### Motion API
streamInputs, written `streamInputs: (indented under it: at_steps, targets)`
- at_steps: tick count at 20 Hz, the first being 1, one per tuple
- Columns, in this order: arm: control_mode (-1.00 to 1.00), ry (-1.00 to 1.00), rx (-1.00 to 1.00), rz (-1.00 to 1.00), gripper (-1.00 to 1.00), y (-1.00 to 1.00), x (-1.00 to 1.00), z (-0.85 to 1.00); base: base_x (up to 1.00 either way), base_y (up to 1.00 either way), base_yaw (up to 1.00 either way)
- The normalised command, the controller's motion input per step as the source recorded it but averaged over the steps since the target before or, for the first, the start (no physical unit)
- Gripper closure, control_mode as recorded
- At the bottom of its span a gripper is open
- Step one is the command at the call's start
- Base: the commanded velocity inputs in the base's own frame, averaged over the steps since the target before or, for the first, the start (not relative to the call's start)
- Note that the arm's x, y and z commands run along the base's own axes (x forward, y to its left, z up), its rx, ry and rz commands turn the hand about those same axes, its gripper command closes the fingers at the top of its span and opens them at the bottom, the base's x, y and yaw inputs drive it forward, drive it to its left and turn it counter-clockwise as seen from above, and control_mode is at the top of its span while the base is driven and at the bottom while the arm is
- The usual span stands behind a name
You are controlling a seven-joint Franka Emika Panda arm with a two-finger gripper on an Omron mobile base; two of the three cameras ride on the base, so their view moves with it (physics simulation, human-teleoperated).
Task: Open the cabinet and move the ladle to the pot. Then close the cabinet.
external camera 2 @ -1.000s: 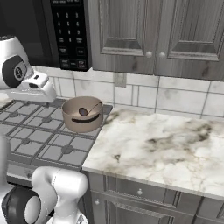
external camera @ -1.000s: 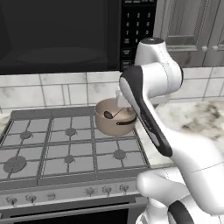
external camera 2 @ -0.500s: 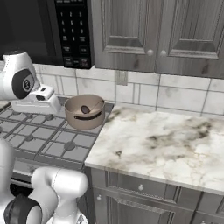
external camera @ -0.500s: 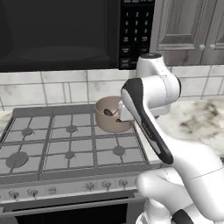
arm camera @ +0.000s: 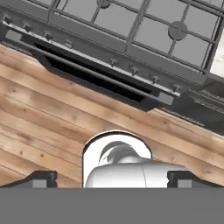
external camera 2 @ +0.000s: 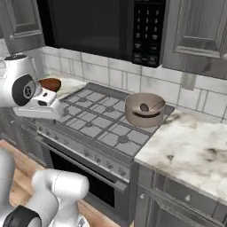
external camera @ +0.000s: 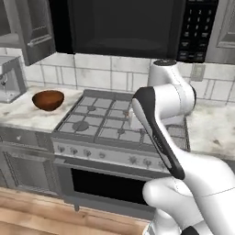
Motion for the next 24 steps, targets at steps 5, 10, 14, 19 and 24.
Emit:
streamInputs:
  at_steps: [5, 10, 14, 19, 24]
  targets:
    - [1.00, 0.00, 0.00, 0.00, -1.00, 0.00, 0.00, 0.00, 0.24, 0.26, 0.85]
    - [1.00, 0.00, 0.00, 0.00, -1.00, 0.00, 0.00, 0.00, 0.32, 0.21, 0.82]
    - [1.00, 0.00, 0.00, 0.00, -1.00, 0.00, 0.00, 0.00, 0.80, 0.10, 0.66]
    - [1.00, 0.00, 0.00, 0.00, -1.00, 0.00, 0.00, 0.00, 1.00, 0.00, 0.45]
    - [1.00, 0.00, 0.00, 0.00, -1.00, 0.00, 0.00, 0.00, 1.00, 0.01, 0.30]
